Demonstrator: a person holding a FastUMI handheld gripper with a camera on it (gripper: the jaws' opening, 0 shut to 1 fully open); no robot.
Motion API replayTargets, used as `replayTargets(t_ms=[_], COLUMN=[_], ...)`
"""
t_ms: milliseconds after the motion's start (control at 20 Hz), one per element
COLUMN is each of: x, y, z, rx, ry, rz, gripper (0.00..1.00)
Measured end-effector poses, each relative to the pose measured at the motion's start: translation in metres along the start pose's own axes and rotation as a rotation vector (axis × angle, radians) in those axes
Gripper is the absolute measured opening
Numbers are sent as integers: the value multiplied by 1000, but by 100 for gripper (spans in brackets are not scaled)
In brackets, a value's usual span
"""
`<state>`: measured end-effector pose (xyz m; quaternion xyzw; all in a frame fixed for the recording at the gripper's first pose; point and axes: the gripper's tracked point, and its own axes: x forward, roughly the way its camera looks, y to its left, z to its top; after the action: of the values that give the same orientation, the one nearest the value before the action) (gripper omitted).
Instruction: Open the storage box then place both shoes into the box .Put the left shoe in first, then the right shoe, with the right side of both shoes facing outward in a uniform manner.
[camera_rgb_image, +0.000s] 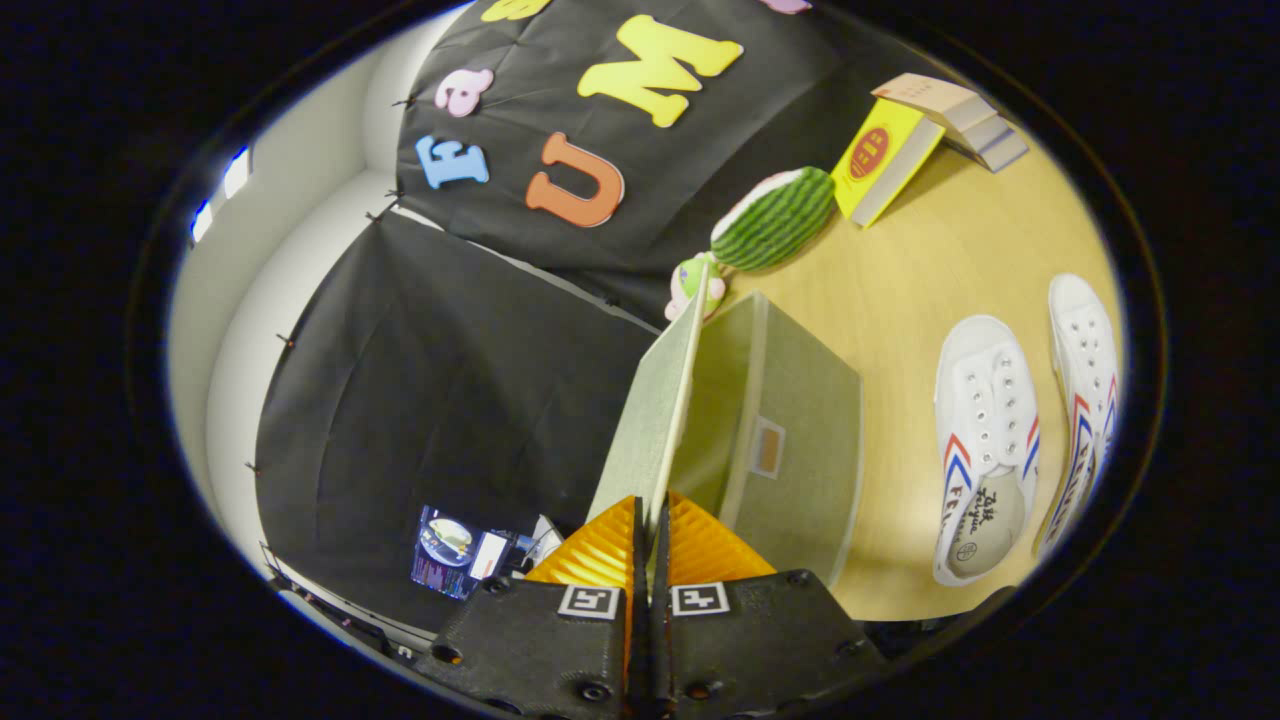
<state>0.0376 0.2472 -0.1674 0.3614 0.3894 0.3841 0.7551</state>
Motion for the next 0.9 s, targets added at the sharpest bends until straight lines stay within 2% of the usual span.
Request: replayTargets(t_ms=[250,600,750,900], x=[15,62,87,110], y=[69,143,164,175], z=[9,-6,-18,-29], rx=[-199,-385,-486,-521], ry=[5,52,56,75], rz=[17,49,43,43], gripper=[5,7,15,20])
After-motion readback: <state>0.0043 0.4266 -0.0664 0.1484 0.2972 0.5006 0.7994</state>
